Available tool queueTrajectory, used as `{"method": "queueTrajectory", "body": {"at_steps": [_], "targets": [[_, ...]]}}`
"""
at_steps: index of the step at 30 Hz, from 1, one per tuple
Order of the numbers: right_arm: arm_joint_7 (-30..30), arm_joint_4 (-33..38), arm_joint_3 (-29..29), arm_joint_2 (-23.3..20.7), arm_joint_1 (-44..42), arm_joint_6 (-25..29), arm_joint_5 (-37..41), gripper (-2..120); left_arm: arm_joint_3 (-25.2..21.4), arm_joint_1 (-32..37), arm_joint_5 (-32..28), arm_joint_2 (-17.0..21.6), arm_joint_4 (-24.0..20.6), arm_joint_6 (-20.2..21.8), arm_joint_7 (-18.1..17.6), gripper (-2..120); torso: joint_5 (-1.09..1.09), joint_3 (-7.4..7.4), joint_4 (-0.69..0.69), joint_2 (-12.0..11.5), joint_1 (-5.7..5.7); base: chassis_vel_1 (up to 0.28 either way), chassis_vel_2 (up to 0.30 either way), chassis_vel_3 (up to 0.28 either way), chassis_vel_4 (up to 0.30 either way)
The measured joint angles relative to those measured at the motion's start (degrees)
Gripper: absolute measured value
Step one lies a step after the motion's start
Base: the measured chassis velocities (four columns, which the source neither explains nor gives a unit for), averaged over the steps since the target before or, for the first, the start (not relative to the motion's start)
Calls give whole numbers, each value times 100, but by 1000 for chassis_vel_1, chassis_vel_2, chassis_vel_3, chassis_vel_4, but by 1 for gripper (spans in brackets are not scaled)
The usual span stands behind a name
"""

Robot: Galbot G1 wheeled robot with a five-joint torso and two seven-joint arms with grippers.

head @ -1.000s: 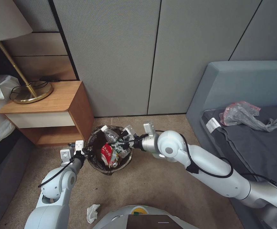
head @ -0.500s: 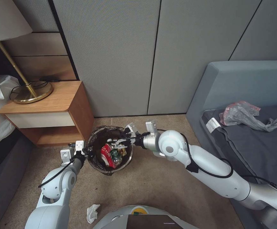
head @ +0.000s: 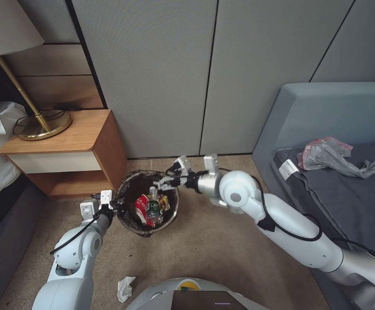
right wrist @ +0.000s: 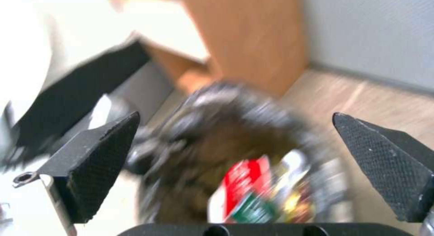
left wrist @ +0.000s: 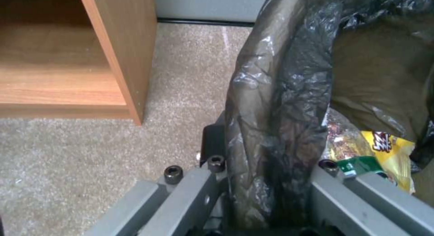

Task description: Pick up the trash bin, then pick up the garbage from the floor and place it into the trash bin.

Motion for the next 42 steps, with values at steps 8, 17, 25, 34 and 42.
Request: {"method": "queueTrajectory", "body": {"at_steps": [8,17,25,34,42], "targets": [[267,25,635,-86,-234,277,-533,100,-9,4,-4,17,-60,0,-23,0,1,0,1,0,0,0,0,0,0],[314,-28,1809,-127,-1094,528,-2179,100,-7,15,-11,52,-103,0,-32,0,2,0,0,0,0,0,0,0,0],[176,352,4362,353,-3092,685,-4141,100,-11,125,-54,138,-282,-9,-58,0,0,-1,-2,1,0,0,0,0,0],[-213,397,5264,1889,-4781,1706,-5850,100,112,215,-76,117,-465,-107,-247,0,0,-1,0,1,0,0,0,0,0],[-291,299,4970,2171,-4922,2127,-6185,100,130,331,-173,86,-611,-91,-397,0,-1,-1,1,1,0,0,0,0,0]]}}
